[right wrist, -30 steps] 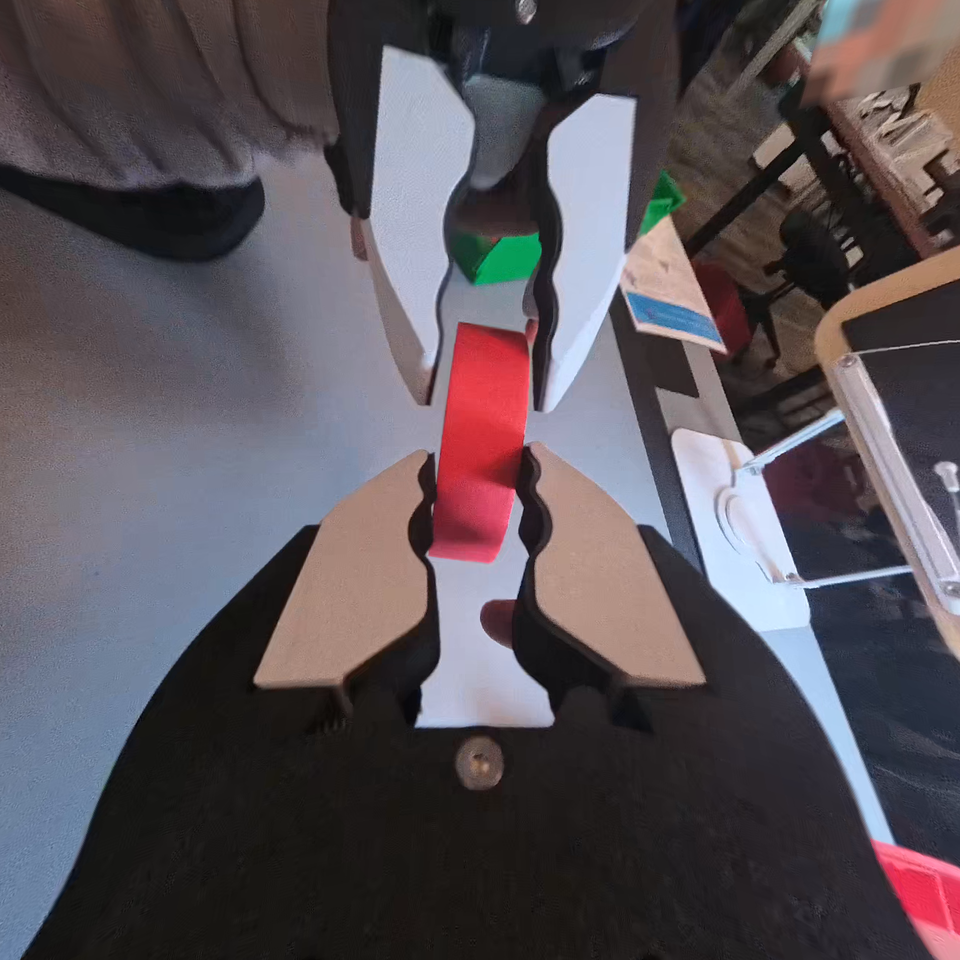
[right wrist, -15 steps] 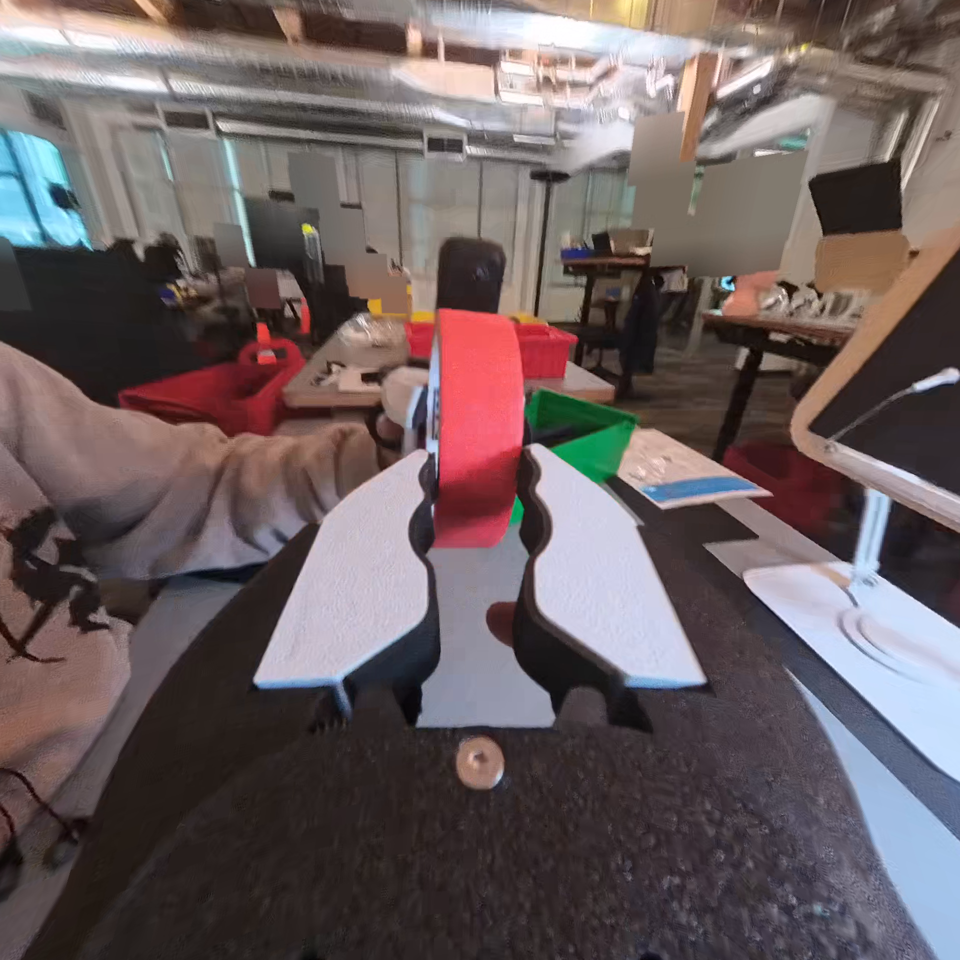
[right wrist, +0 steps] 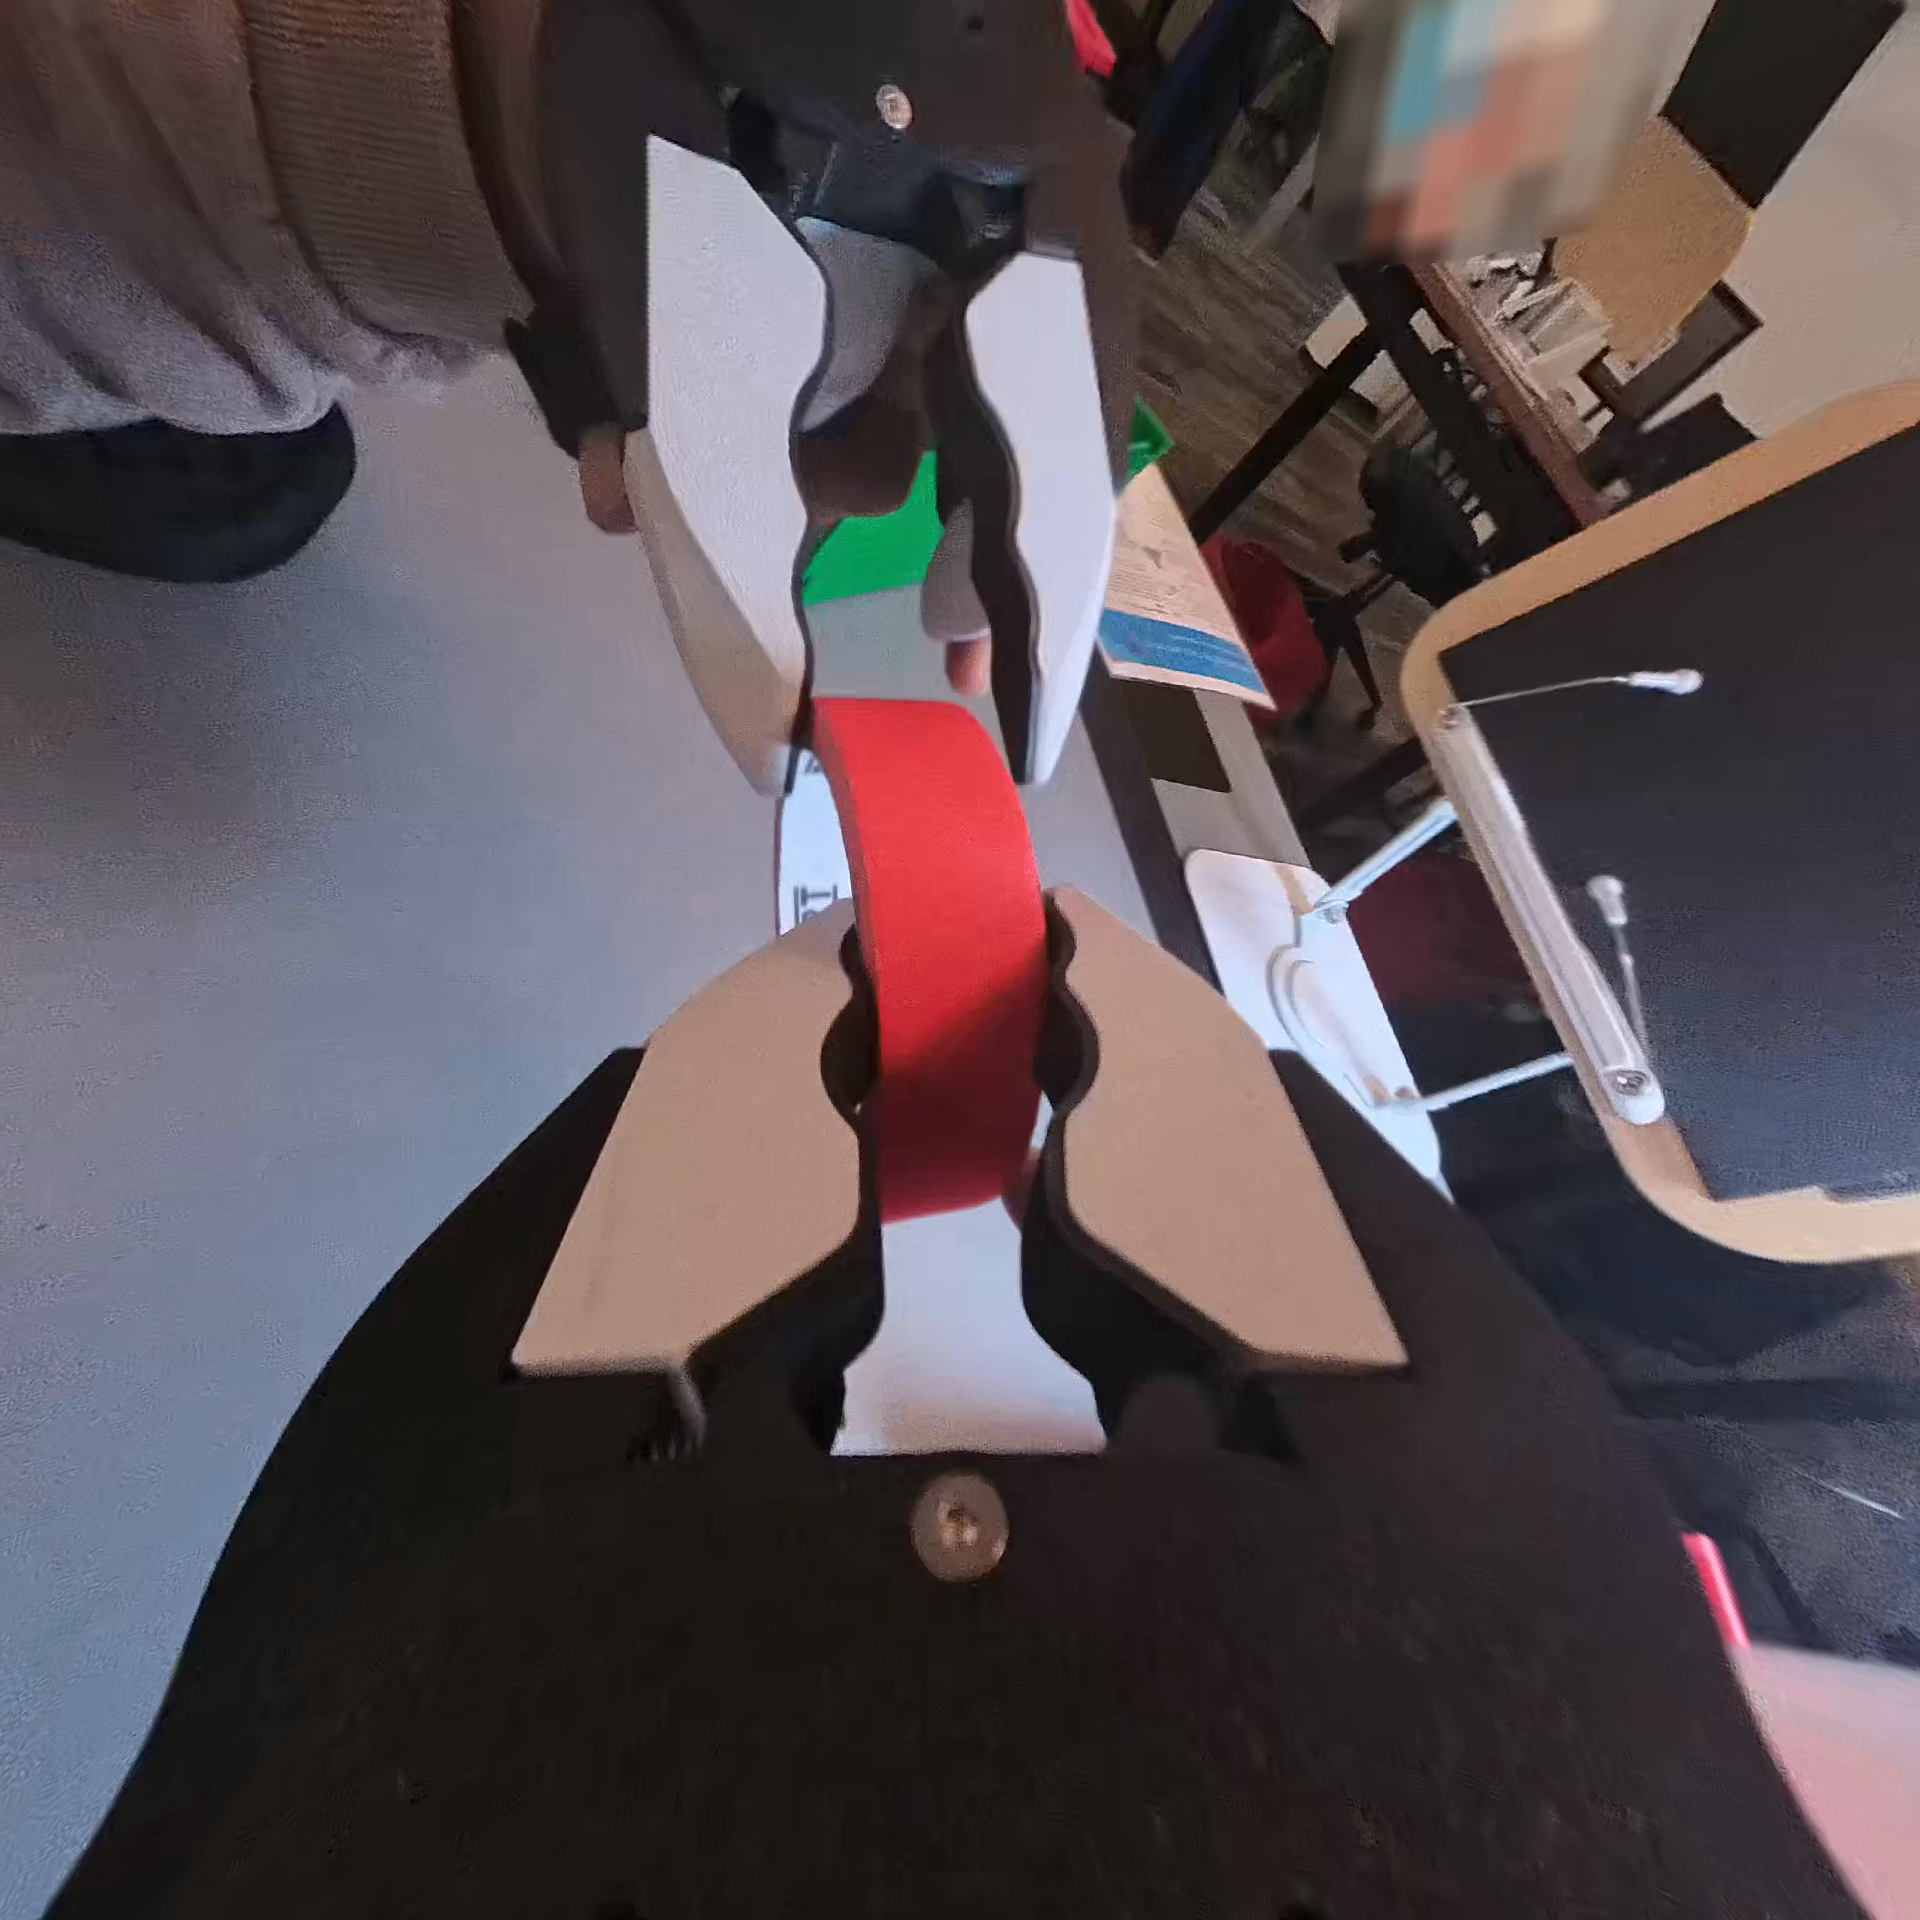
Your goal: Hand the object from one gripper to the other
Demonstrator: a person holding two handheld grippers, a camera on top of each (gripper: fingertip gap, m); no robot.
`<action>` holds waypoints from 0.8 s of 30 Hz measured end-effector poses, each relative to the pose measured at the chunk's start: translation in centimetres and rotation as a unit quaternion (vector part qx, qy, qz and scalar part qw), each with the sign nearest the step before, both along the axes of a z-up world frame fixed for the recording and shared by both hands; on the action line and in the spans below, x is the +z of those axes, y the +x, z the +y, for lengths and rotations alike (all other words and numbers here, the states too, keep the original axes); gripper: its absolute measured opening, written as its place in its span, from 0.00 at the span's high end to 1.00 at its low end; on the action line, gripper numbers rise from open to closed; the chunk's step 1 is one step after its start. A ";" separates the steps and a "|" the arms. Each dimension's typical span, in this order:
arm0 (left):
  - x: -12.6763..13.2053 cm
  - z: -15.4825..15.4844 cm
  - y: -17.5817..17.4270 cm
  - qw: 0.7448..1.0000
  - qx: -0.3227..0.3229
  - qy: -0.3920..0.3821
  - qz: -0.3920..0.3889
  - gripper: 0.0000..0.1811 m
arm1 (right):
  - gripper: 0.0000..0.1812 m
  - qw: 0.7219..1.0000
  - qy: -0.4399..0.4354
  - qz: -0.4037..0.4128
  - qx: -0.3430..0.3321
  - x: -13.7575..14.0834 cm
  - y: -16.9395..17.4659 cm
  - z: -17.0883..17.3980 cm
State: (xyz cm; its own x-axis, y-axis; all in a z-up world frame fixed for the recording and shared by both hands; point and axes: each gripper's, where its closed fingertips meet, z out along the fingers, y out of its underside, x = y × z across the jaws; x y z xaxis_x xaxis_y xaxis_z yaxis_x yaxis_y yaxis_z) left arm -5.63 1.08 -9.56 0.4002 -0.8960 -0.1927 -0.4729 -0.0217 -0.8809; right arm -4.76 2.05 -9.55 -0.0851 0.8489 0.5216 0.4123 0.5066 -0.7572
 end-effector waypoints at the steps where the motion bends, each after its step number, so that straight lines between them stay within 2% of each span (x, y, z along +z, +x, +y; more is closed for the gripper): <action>1: 1.1 0.4 -0.6 1.000 0.019 0.008 -0.021 0.73 | 0.85 1.000 0.005 0.011 -0.024 1.3 0.9 1.0; 4: 4.4 1.7 -3.3 0.992 0.075 0.051 -0.088 0.69 | 0.85 0.988 0.069 0.014 -0.137 3.8 4.9 6.2; 7: 6.7 2.5 -6.4 0.979 0.134 0.087 -0.125 0.73 | 0.85 0.949 0.158 -0.066 -0.265 3.5 10.3 13.3; 11: 7.3 2.9 -10.9 0.966 0.207 0.091 -0.128 0.78 | 0.85 0.876 0.232 -0.201 -0.371 -0.4 16.6 21.3; 15: 5.8 2.3 -14.7 0.955 0.260 0.067 -0.126 0.77 | 0.85 0.853 0.202 -0.229 -0.423 -4.9 18.3 25.9; 17: 4.8 1.6 -16.6 0.949 0.286 0.060 -0.119 0.76 | 0.85 0.851 0.182 -0.225 -0.438 -7.1 18.0 27.8; 20: 3.5 0.4 -19.4 0.939 0.322 0.052 -0.110 0.74 | 0.85 0.866 0.116 -0.219 -0.435 -10.5 16.6 28.8; 22: 2.7 -0.7 -21.2 0.933 0.341 0.042 -0.110 0.74 | 0.82 0.884 0.096 -0.194 -0.415 -10.9 15.0 28.4; 24: 1.8 -1.7 -23.0 0.926 0.360 0.032 -0.106 0.74 | 0.75 0.903 0.030 -0.172 -0.393 -11.2 13.6 26.9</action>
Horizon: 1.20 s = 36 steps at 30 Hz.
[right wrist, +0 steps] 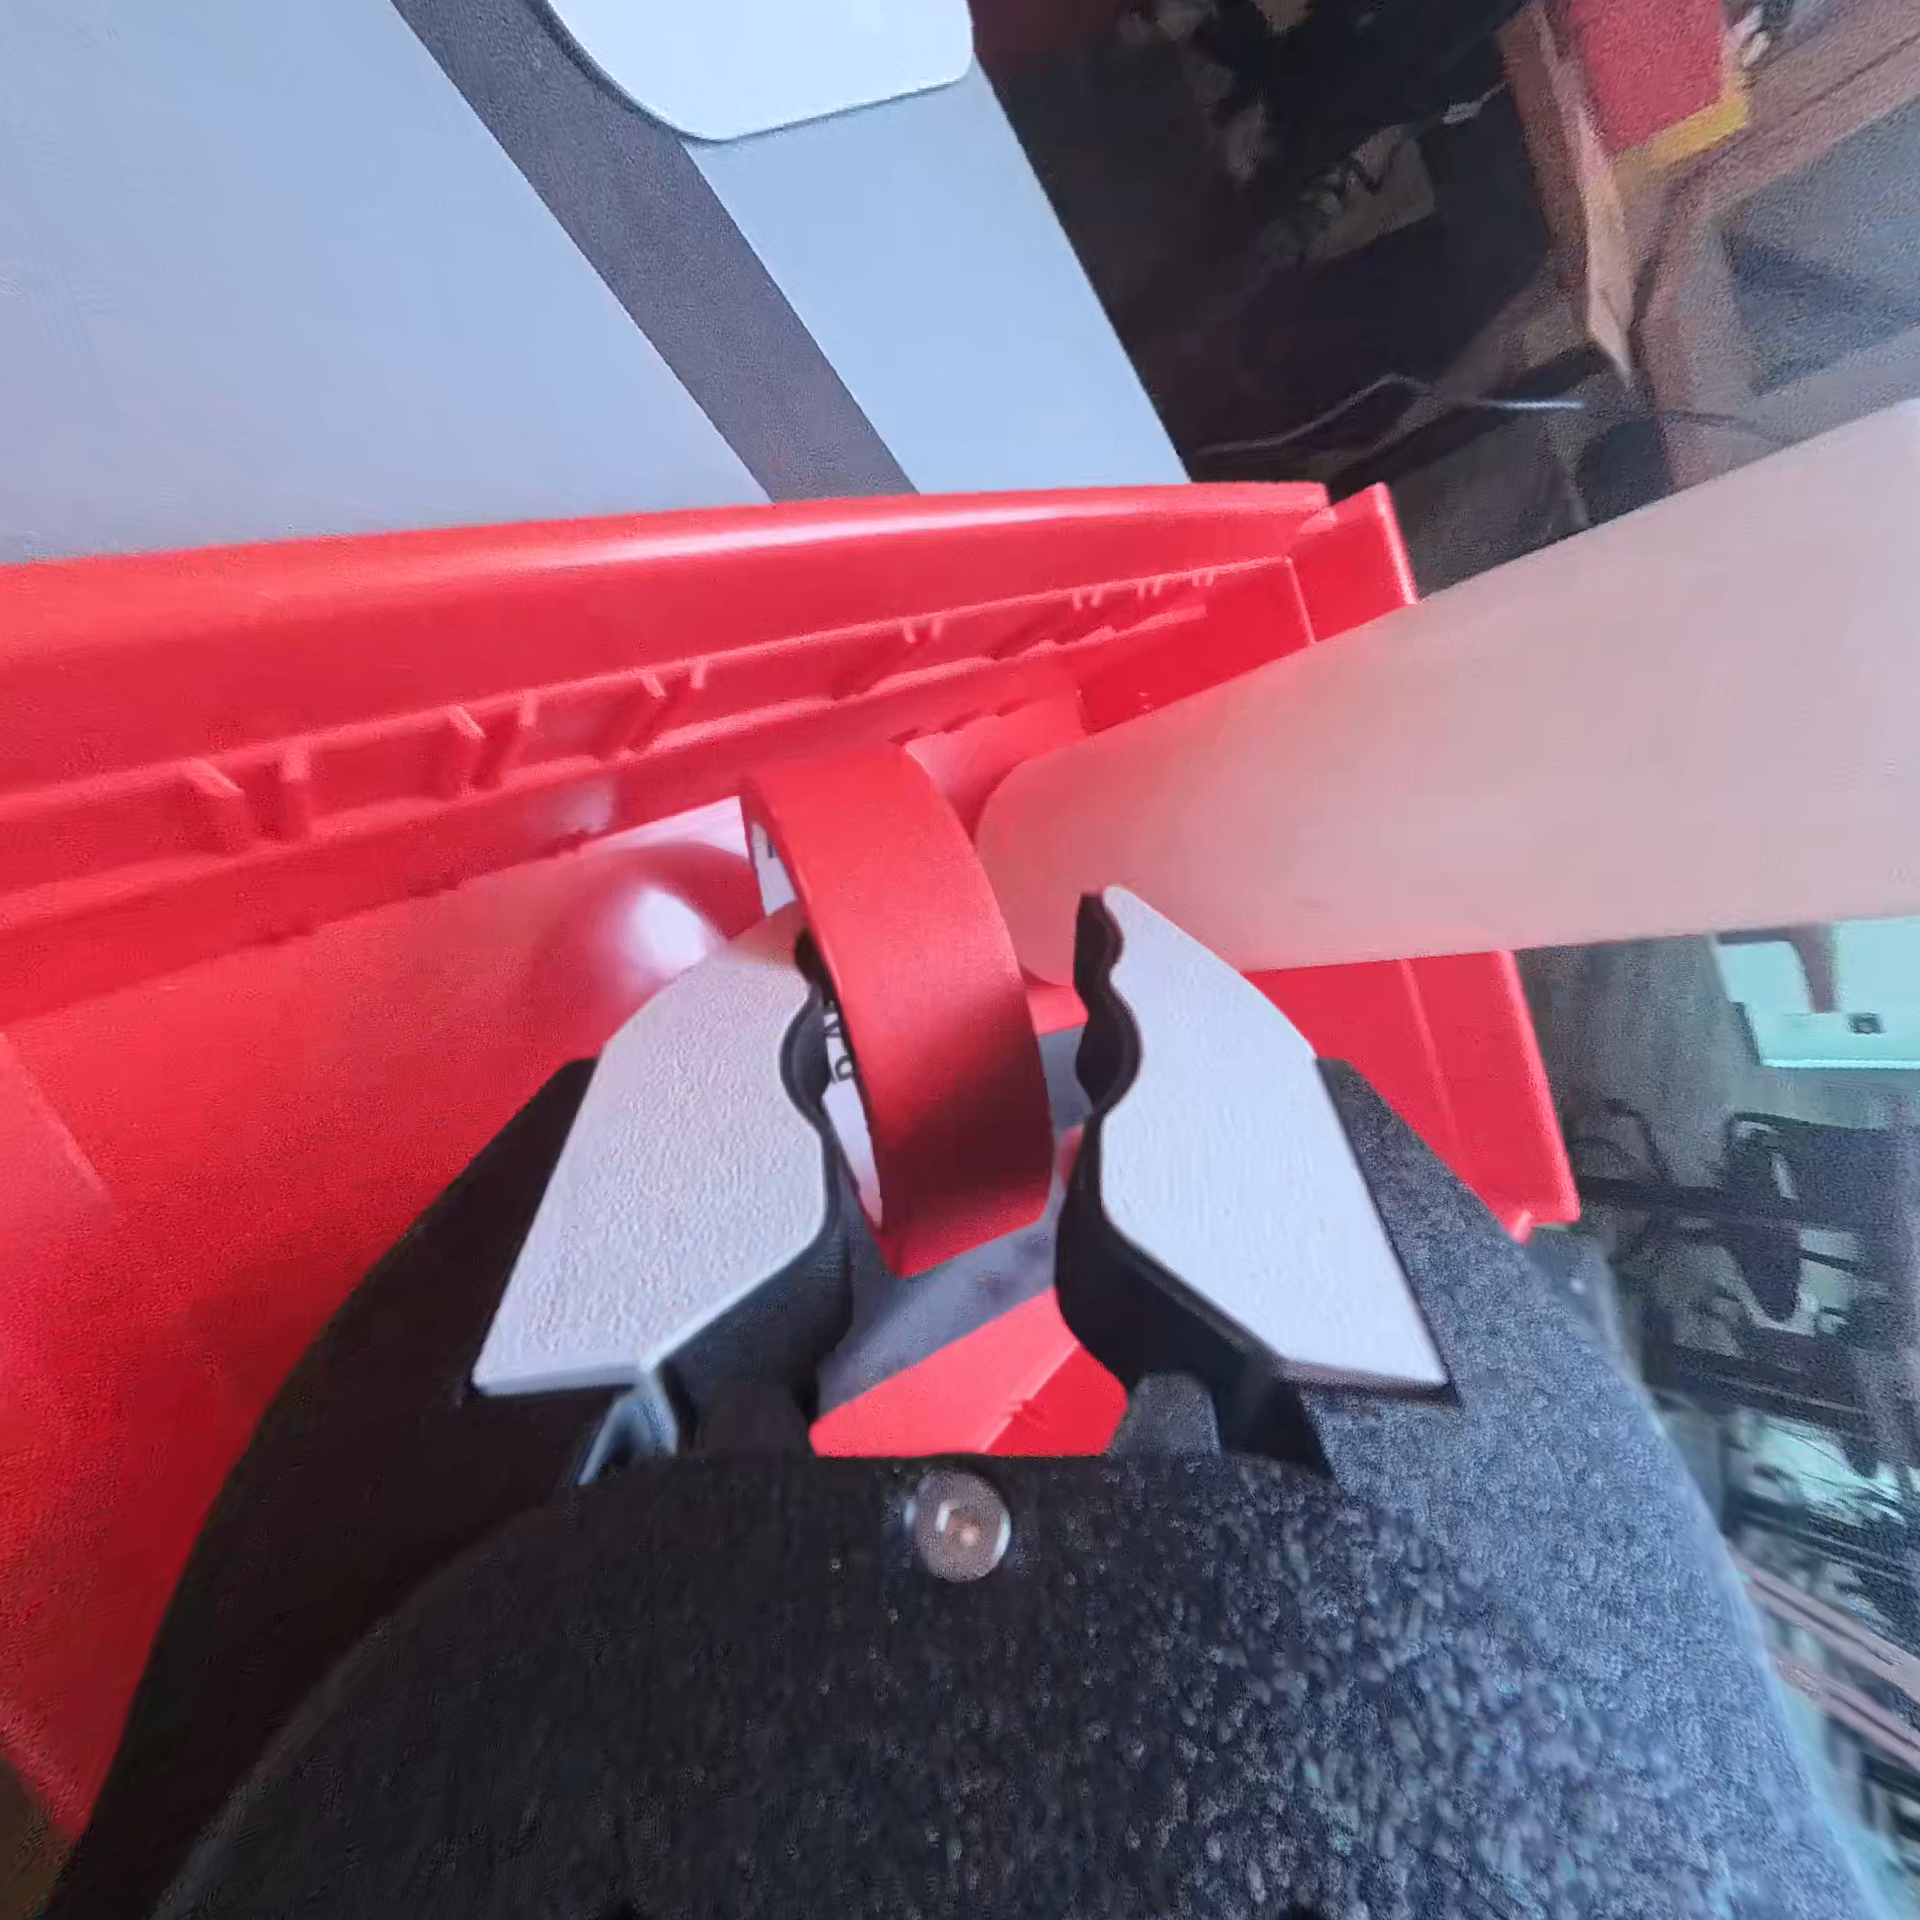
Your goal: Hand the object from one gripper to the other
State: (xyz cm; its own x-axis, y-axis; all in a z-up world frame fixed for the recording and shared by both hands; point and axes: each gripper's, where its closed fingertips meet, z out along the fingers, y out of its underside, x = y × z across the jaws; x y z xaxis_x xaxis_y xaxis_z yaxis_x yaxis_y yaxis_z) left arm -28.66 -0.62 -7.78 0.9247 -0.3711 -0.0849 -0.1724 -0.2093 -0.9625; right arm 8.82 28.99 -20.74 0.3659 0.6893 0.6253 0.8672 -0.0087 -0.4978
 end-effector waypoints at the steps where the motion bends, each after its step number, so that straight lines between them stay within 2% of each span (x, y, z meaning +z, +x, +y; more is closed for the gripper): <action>1: -0.5 -0.4 -0.9 1.000 0.009 -0.008 0.000 0.73 | 0.72 0.999 -0.027 0.021 0.008 0.0 -0.5 -0.9; 4: -1.8 -1.6 -3.0 0.999 0.028 -0.028 -0.014 0.73 | 0.69 0.997 -0.048 0.052 0.033 1.1 -1.0 -3.1; 14: -3.7 -2.9 -7.2 0.994 0.082 -0.047 -0.053 0.73 | 0.73 0.991 -0.028 0.107 0.080 5.3 -0.6 -10.5; 19: -5.1 -3.1 -10.2 0.988 0.128 -0.084 -0.036 0.72 | 0.74 0.986 -0.046 0.142 0.076 4.8 -0.2 -14.3; 23: -6.4 -3.4 -12.5 0.979 0.157 -0.128 -0.011 0.71 | 0.74 0.973 -0.092 0.198 0.081 3.3 0.0 -17.7; 30: -7.9 -4.1 -16.6 0.956 0.183 -0.224 0.045 0.70 | 0.76 0.951 -0.137 0.260 0.094 1.6 0.5 -21.8; 33: -8.7 -4.3 -17.4 0.942 0.170 -0.283 0.061 0.70 | 0.77 0.948 -0.138 0.270 0.101 1.6 0.5 -22.8; 36: -9.7 -4.7 -18.5 0.916 0.168 -0.348 0.108 0.70 | 0.78 0.945 -0.134 0.278 0.108 2.0 0.5 -23.4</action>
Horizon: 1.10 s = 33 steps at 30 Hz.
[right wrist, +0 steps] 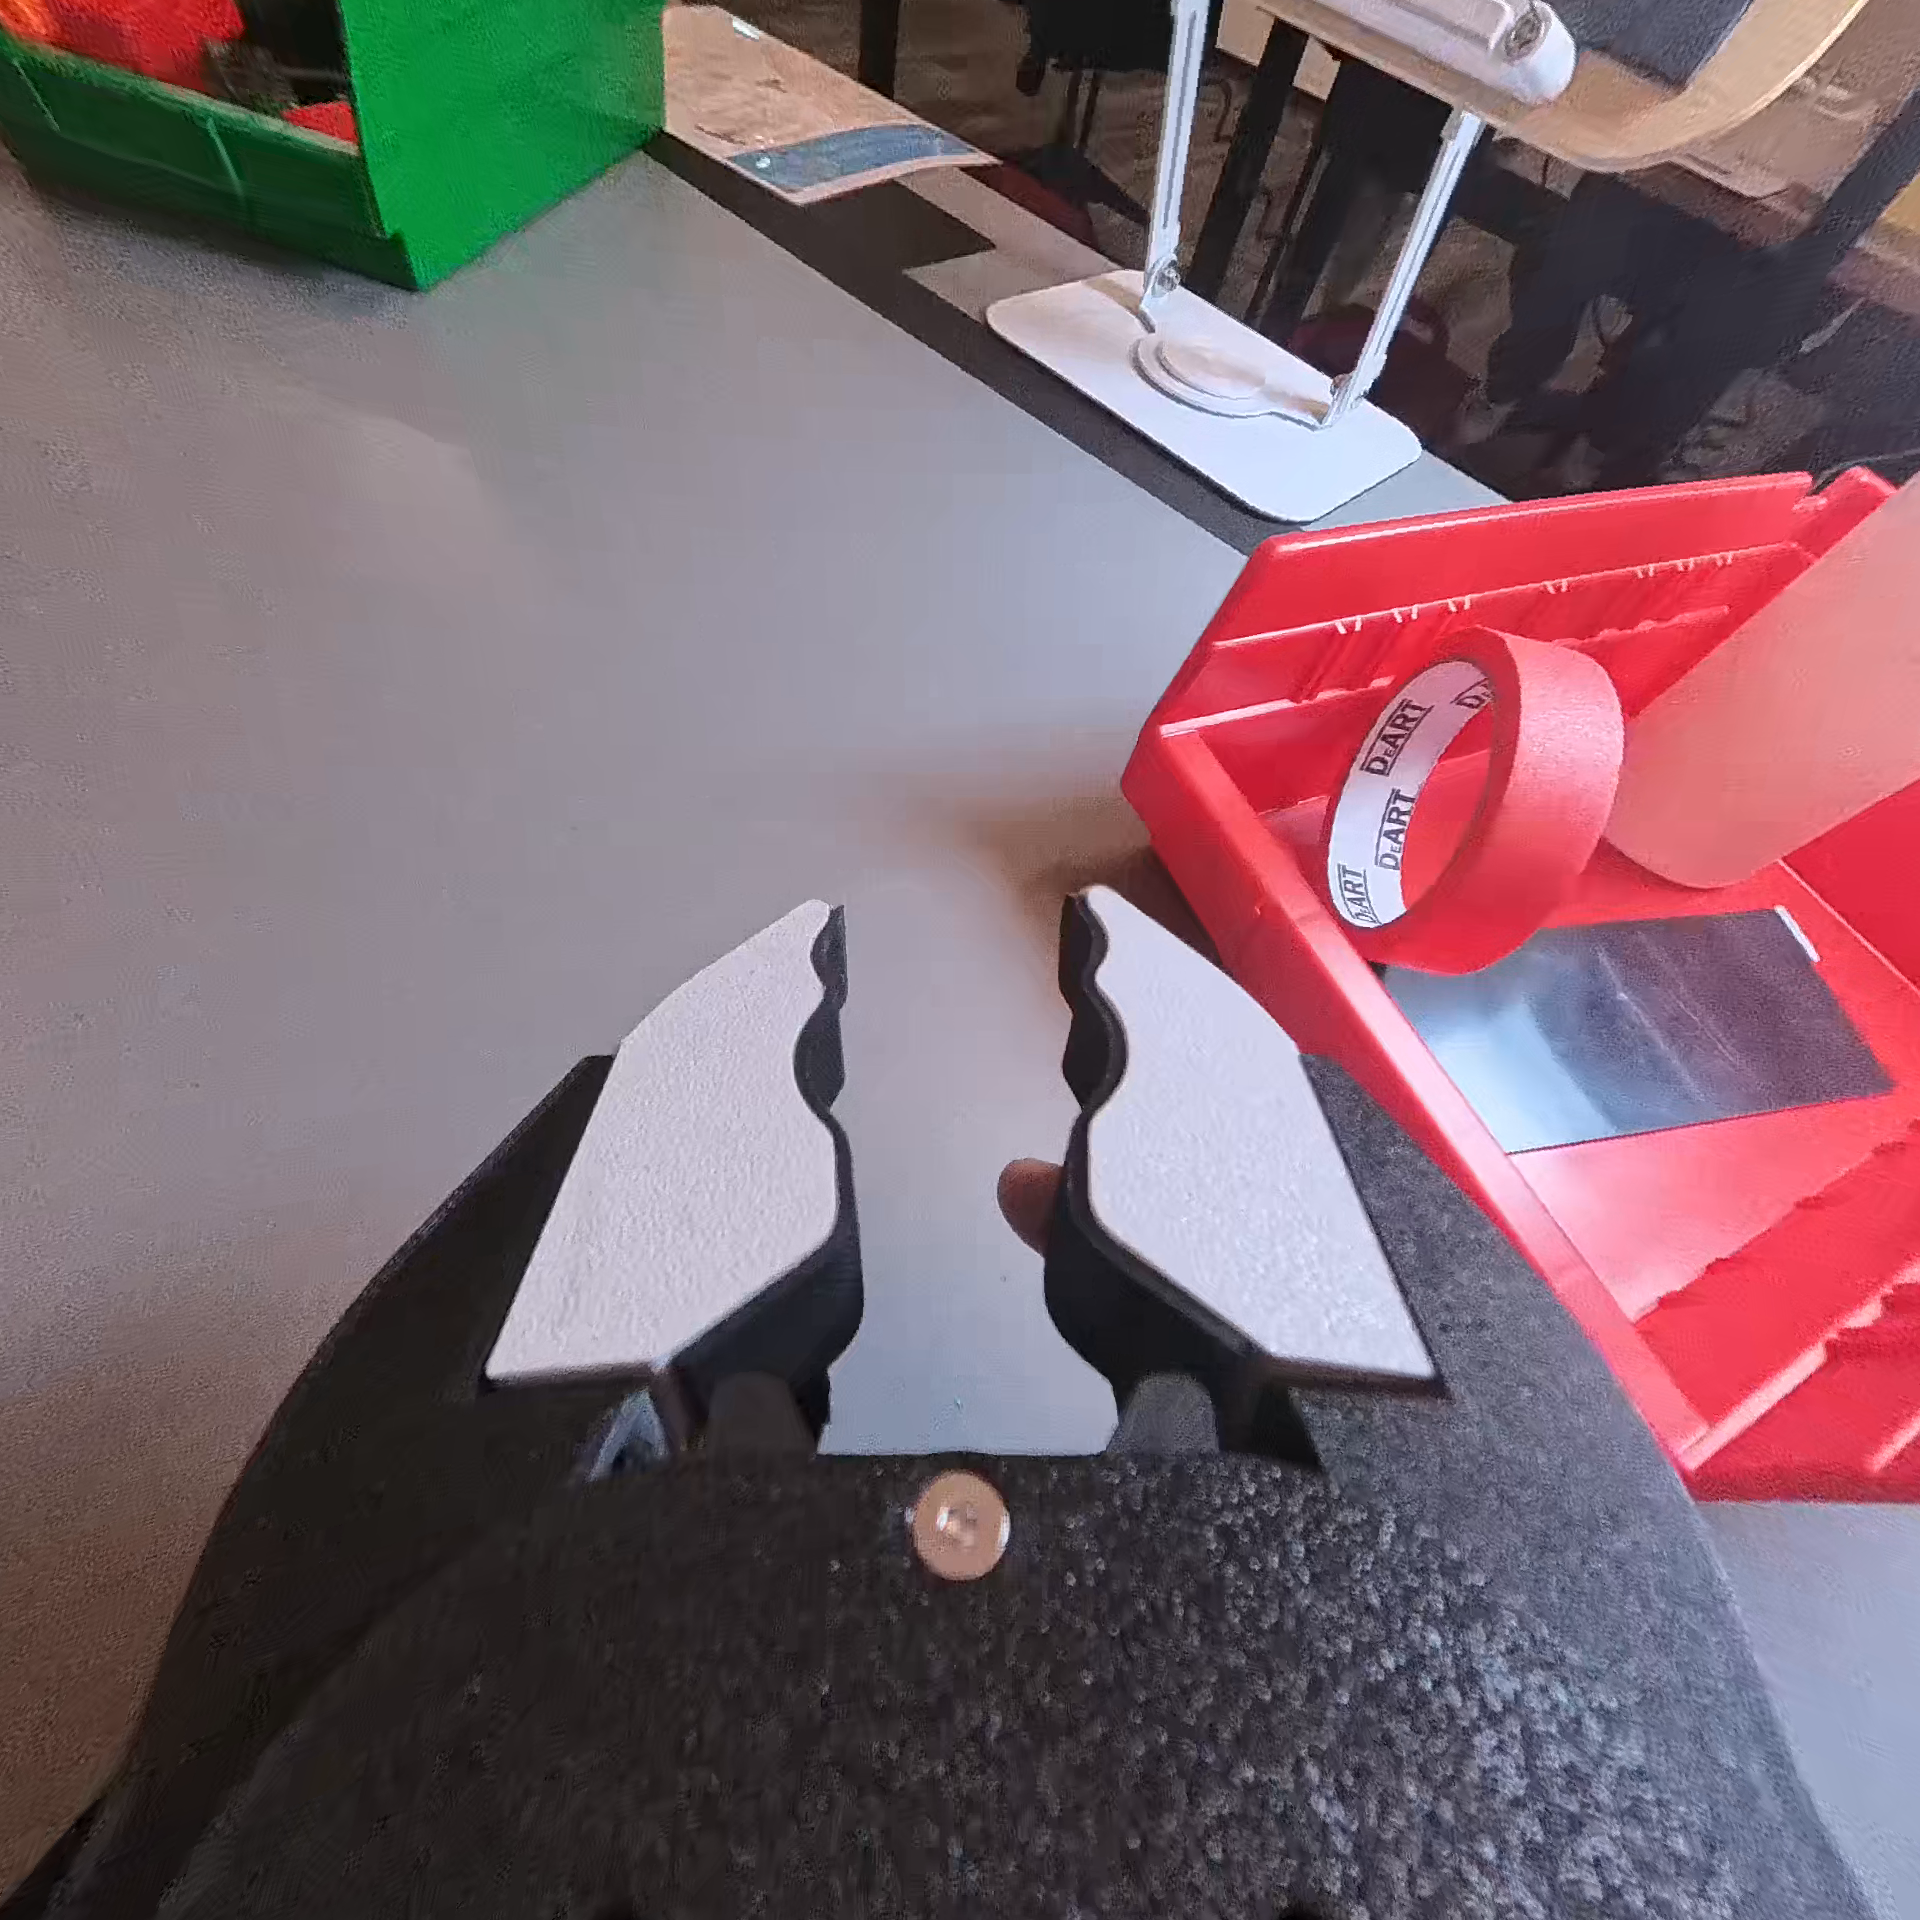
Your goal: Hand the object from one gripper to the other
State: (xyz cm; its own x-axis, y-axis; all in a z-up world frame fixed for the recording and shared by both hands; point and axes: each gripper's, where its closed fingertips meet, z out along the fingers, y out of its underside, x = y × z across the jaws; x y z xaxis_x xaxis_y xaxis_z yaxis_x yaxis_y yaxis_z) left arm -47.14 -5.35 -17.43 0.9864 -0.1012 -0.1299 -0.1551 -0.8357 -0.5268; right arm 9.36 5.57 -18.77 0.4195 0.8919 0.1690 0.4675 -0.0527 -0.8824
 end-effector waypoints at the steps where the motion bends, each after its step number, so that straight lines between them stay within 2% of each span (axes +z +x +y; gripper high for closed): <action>1: -0.1 0.1 0.1 1.000 -0.007 -0.014 0.003 0.72 | 0.79 1.000 0.001 0.007 0.002 0.2 0.0 -0.2; 4: -1.1 0.0 2.1 0.996 -0.054 -0.069 -0.019 0.74 | 0.80 1.000 0.003 0.025 0.011 0.6 -0.1 -0.7; 8: -3.1 -0.4 3.8 0.982 -0.113 -0.151 0.003 0.71 | 0.82 0.999 0.002 0.031 0.017 0.5 -0.1 -1.0; 13: -4.3 -0.6 4.4 0.970 -0.130 -0.206 -0.013 0.69 | 0.83 0.999 -0.001 0.038 0.016 0.6 0.2 -1.2; 17: -4.3 -0.7 4.2 0.966 -0.140 -0.216 -0.023 0.68 | 0.83 0.999 -0.002 0.040 0.012 0.4 0.6 -1.2; 19: -4.4 -0.9 4.1 0.964 -0.144 -0.221 -0.022 0.63 | 0.84 0.999 -0.003 0.041 0.010 0.2 0.7 -1.2; 25: -5.2 -2.1 4.8 0.952 -0.184 -0.240 -0.056 0.58 | 0.84 0.999 -0.014 0.049 0.014 0.3 0.5 -1.2; 28: -5.4 -2.1 4.7 0.949 -0.191 -0.243 -0.057 0.61 | 0.84 0.999 -0.009 0.043 0.012 0.2 0.5 -1.3; 29: -5.1 -1.6 4.2 0.955 -0.188 -0.228 -0.039 0.73 | 0.84 0.999 -0.007 0.041 0.011 0.2 0.5 -1.3; 33: -2.0 0.2 4.4 0.971 -0.198 -0.128 -0.041 0.73 | 0.85 0.999 0.001 0.043 0.006 0.5 0.7 -1.4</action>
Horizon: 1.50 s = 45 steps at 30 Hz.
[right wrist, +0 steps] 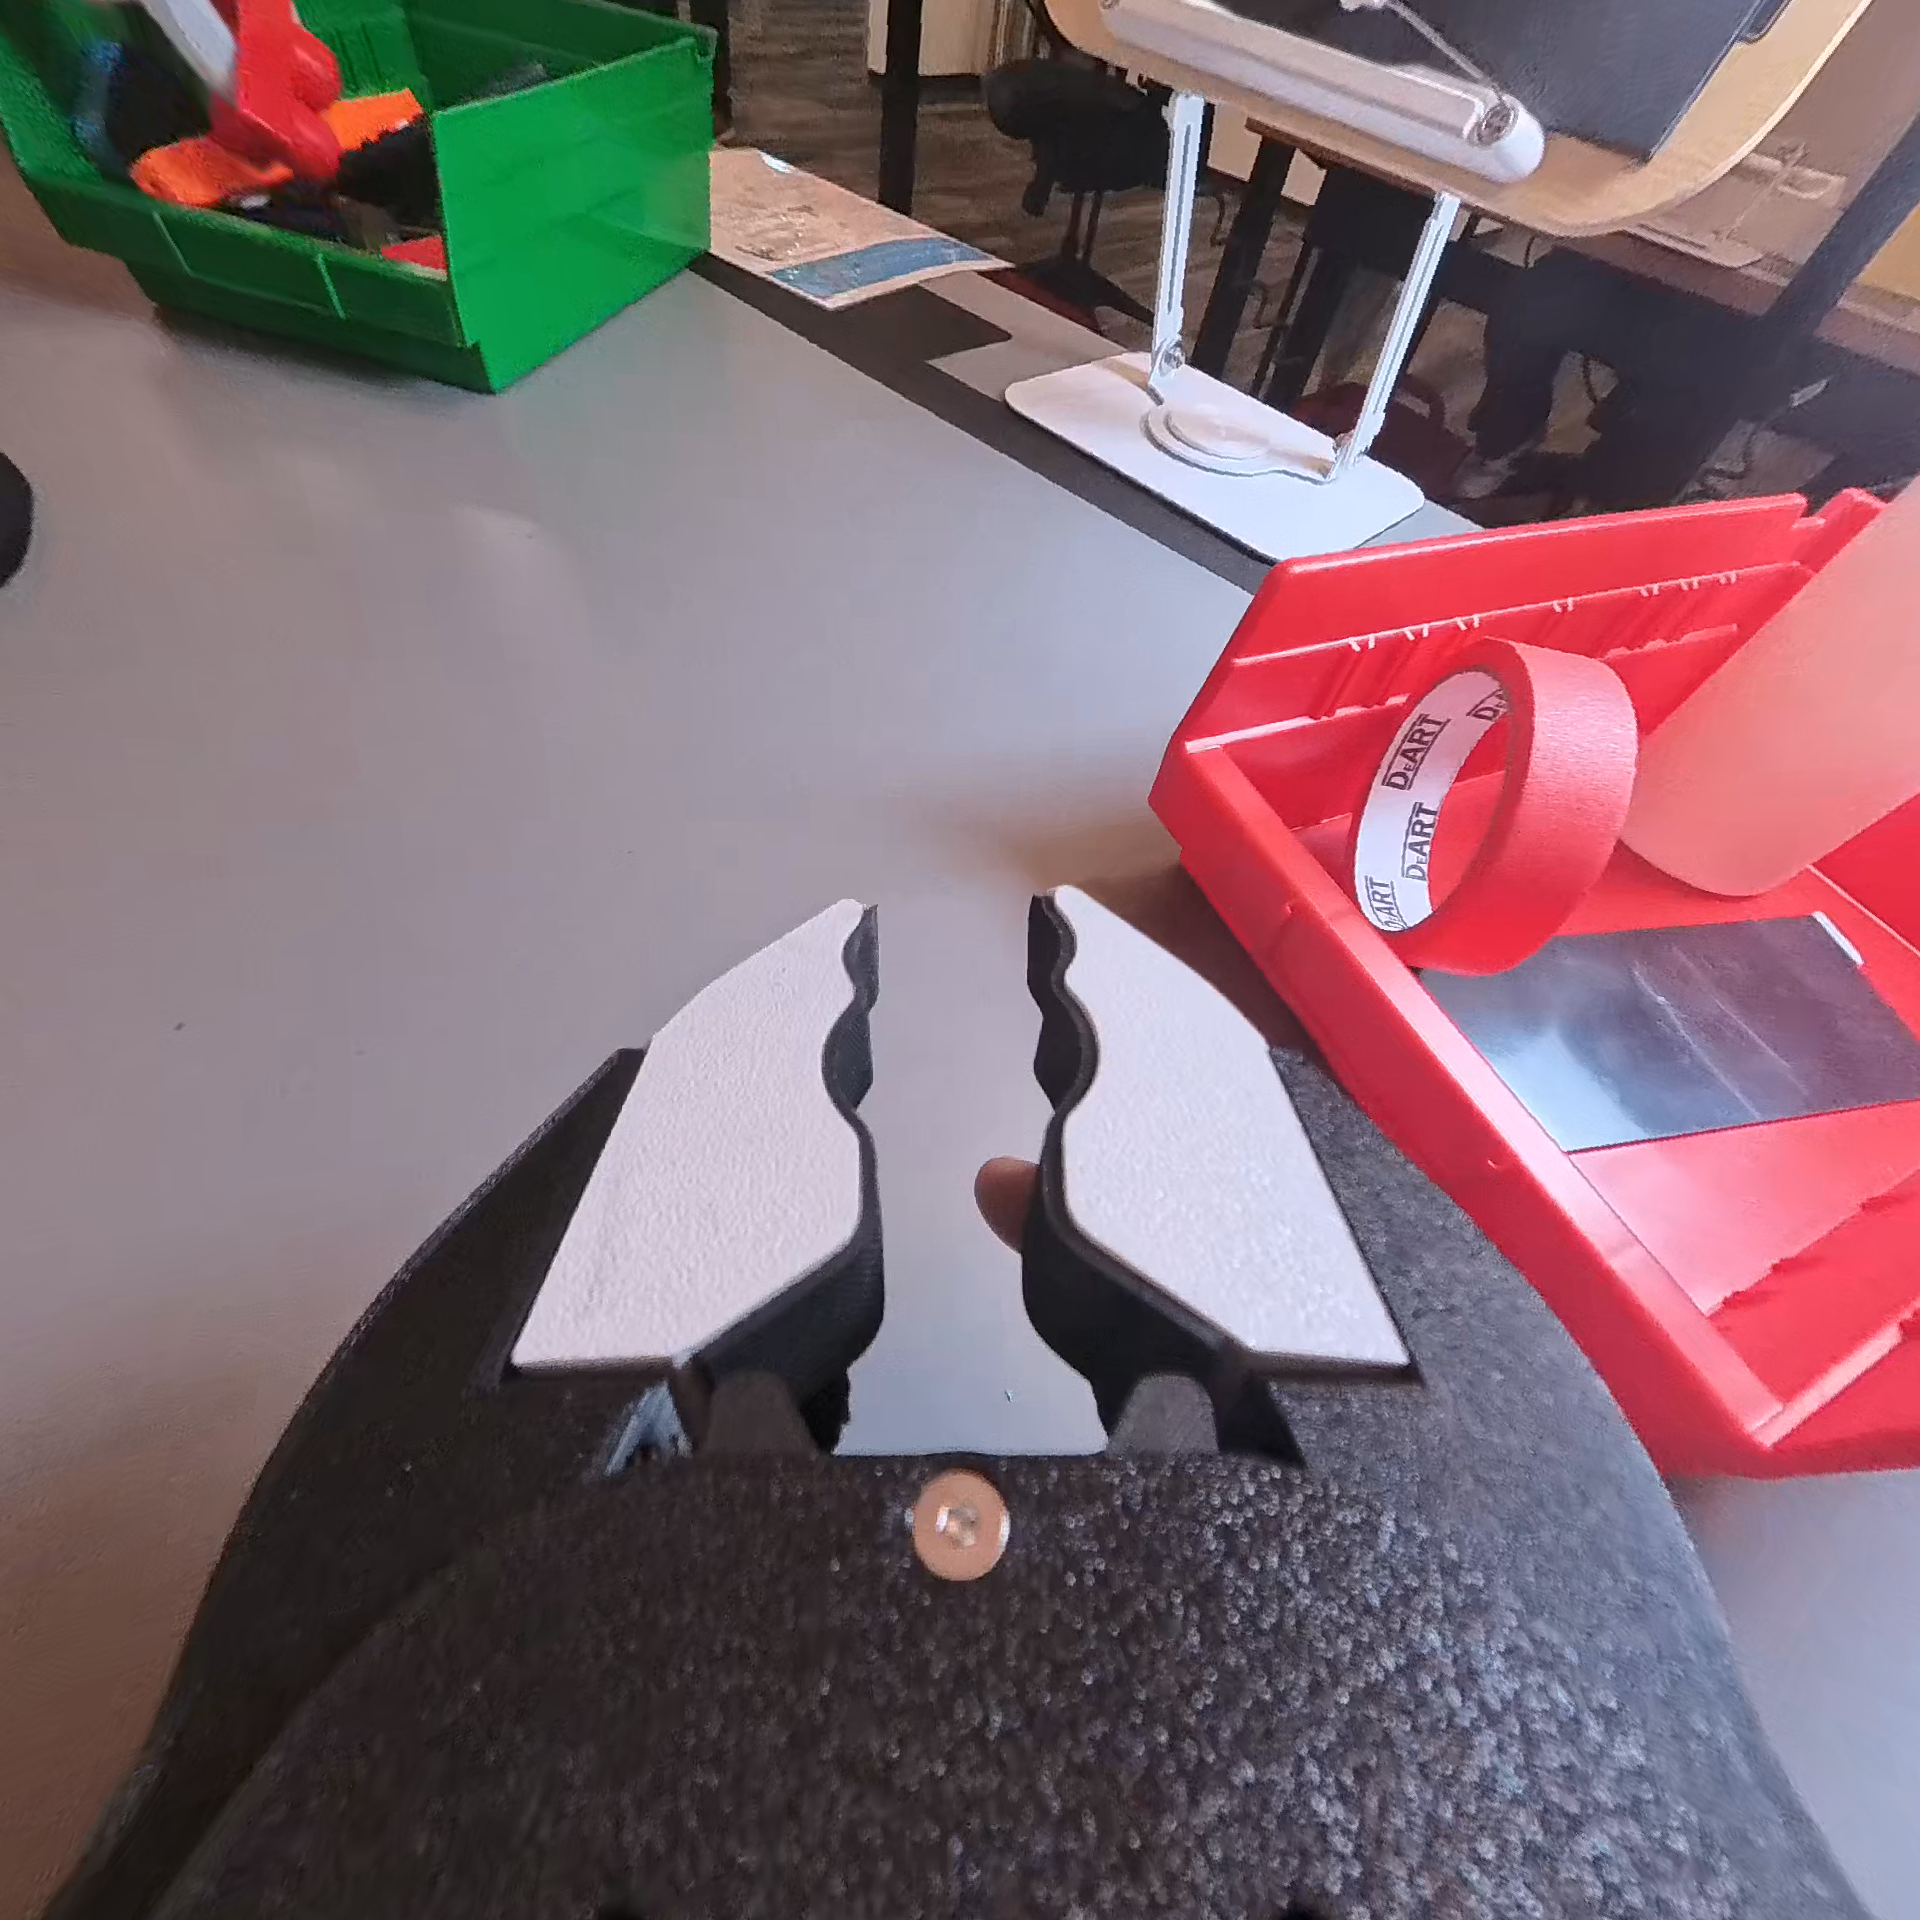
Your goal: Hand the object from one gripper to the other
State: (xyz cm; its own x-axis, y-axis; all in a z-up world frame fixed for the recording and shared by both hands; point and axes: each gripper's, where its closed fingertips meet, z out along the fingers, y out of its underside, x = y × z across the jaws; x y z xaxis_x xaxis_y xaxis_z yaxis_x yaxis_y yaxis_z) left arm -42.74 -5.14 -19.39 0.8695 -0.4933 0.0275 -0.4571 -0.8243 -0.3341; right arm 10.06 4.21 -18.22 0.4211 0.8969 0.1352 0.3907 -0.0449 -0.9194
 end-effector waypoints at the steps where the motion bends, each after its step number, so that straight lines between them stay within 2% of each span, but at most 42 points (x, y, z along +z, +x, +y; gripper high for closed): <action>1: 1.0 0.3 0.1 1.000 0.001 0.028 -0.002 0.73 | 0.85 1.000 0.001 0.005 0.001 0.2 -0.1 -0.1; 3: 3.6 1.6 0.8 0.994 0.007 0.109 -0.006 0.73 | 0.85 1.000 0.007 0.021 0.014 1.1 -0.8 -0.4; 5: 6.9 2.9 3.2 0.977 0.008 0.210 -0.034 0.73 | 0.85 0.998 0.016 0.051 0.045 2.5 -2.2 -1.4; 8: 12.1 3.9 9.3 0.926 -0.032 0.367 -0.079 0.73 | 0.84 0.986 0.025 0.119 0.119 6.0 -5.8 -4.1; 11: 16.4 3.5 16.3 0.850 -0.101 0.511 -0.084 0.73 | 0.80 0.951 -0.044 0.224 0.209 10.6 -9.4 -7.5; 14: 20.3 2.1 23.1 0.746 -0.158 0.644 -0.066 0.73 | 0.73 0.904 -0.176 0.292 0.259 14.1 -12.6 -8.4; 17: 23.2 0.9 29.0 0.644 -0.213 0.735 -0.004 0.73 | 0.67 0.874 -0.212 0.318 0.301 17.3 -15.7 -8.2; 18: 24.1 0.9 30.5 0.620 -0.224 0.752 0.015 0.73 | 0.66 0.871 -0.207 0.318 0.312 18.3 -16.6 -8.1; 20: 25.1 1.0 33.0 0.593 -0.242 0.767 0.030 0.73 | 0.65 0.850 -0.211 0.334 0.349 20.7 -17.5 -8.5; 21: 25.4 1.2 33.8 0.584 -0.246 0.773 0.038 0.73 | 0.67 0.837 -0.213 0.340 0.371 21.7 -17.7 -9.0; 22: 25.4 1.4 34.3 0.576 -0.246 0.779 0.044 0.73 | 0.75 0.839 -0.200 0.337 0.378 22.2 -17.8 -9.2; 24: 25.1 1.9 34.5 0.582 -0.236 0.778 0.021 0.73 | 0.80 0.863 -0.145 0.326 0.358 22.1 -17.7 -8.6; 25: 24.4 2.3 34.5 0.600 -0.238 0.763 -0.002 0.73 | 0.81 0.876 -0.122 0.313 0.347 21.6 -17.5 -8.3; 27: 22.6 3.6 33.9 0.661 -0.229 0.712 -0.059 0.78 | 0.81 0.896 -0.069 0.312 0.309 21.2 -16.7 -6.8; 29: 21.3 4.6 33.0 0.707 -0.214 0.658 -0.143 0.74 | 0.81 0.921 -0.025 0.295 0.253 21.2 -15.7 -4.7; 31: 21.0 4.9 32.6 0.734 -0.193 0.605 -0.242 0.72 | 0.81 0.940 0.057 0.281 0.184 21.4 -14.4 -2.5; 33: 21.1 5.3 32.5 0.753 -0.162 0.555 -0.314 0.73 | 0.81 0.946 0.167 0.250 0.119 21.5 -13.4 -1.0; 35: 21.2 5.2 33.0 0.758 -0.143 0.511 -0.379 0.73 | 0.81 0.929 0.300 0.207 0.063 21.5 -13.1 -0.5; 36: 21.1 5.2 33.3 0.761 -0.131 0.488 -0.408 0.73 | 0.81 0.909 0.377 0.172 0.033 21.3 -13.1 -0.4; 37: 21.0 5.2 33.7 0.763 -0.121 0.464 -0.434 0.73 | 0.81 0.881 0.454 0.133 0.009 21.0 -13.4 -0.6; 39: 20.6 5.5 34.2 0.765 -0.101 0.429 -0.469 0.71 | 0.80 0.808 0.585 0.064 -0.022 20.2 -14.4 -1.7; 42: 20.1 5.9 34.6 0.759 -0.077 0.387 -0.517 0.70 | 0.81 0.726 0.687 0.003 -0.020 18.1 -16.5 -3.5; 43: 19.9 6.1 34.4 0.758 -0.066 0.377 -0.528 0.71 | 0.81 0.712 0.702 -0.007 -0.010 17.4 -17.0 -4.0; 45: 19.4 6.6 34.0 0.753 -0.045 0.354 -0.553 0.77 | 0.81 0.704 0.710 -0.006 0.000 16.8 -17.7 -4.8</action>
State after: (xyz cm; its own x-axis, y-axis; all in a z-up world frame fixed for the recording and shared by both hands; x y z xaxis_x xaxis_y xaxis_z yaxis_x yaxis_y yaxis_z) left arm -8.75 1.47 0.02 0.4700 -0.7805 0.4122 0.3804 -0.2423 -0.8925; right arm -7.59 -0.58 -1.38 0.4117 -0.1471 0.8994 0.3995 0.9161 -0.0330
